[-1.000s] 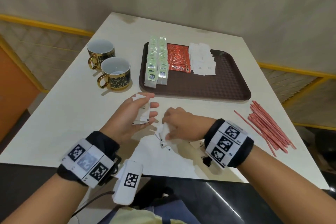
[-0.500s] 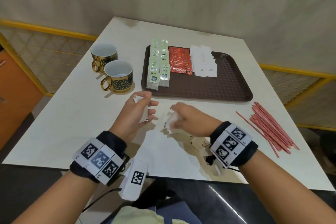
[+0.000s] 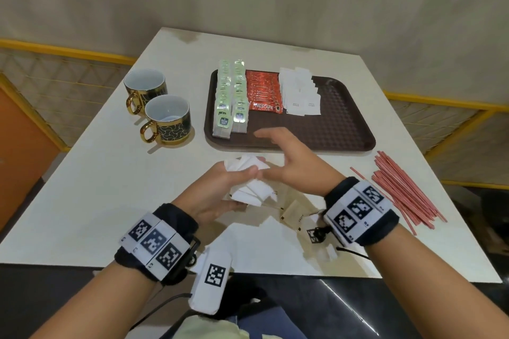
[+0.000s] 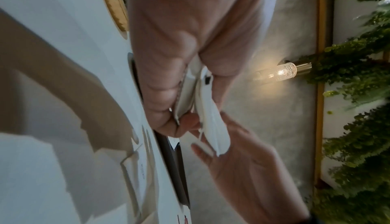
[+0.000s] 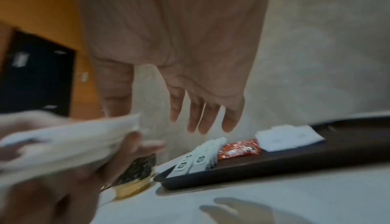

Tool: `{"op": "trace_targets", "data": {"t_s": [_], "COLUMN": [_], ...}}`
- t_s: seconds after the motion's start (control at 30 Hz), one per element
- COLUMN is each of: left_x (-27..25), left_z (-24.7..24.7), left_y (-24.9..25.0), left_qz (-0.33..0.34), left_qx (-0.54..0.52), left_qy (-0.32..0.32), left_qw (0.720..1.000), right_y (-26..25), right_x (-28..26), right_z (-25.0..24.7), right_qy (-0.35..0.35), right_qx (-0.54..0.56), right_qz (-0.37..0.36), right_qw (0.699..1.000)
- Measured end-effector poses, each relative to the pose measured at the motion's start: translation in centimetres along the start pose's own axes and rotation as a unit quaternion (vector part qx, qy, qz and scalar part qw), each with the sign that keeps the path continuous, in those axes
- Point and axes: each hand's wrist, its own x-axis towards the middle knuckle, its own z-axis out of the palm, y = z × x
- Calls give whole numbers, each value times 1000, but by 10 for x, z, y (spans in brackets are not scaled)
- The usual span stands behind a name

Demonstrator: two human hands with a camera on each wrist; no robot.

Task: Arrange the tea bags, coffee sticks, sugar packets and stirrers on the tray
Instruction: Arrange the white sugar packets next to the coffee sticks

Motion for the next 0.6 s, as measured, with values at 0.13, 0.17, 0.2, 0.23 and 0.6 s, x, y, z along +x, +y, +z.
{"op": "trace_targets", "data": {"t_s": [0.13, 0.17, 0.2, 0.23, 0.6], "left_x": [-1, -1, -1, -1, 9], "left_z": [-12, -15, -17, -19, -33], "left_y": [-1, -1, 1, 3, 19], "left_qz": [-15, -16, -18, -22, 17], "left_qx": [-79, -110, -147, -188, -382], "left_qy": [42, 50, 56, 57, -30], "left_qw": [996, 993, 987, 980, 924], "right_y": [23, 28, 31, 33, 14], "right_x": [-6, -5, -4, -2, -7], "right_z": [-15, -9, -1, 7, -8], "right_qy": [-67, -78, -91, -101, -57], "right_qx": [-28, -82, -134, -179, -102], "right_qz": [105, 114, 119, 125, 49], "right_qw": [992, 987, 979, 971, 992]}}
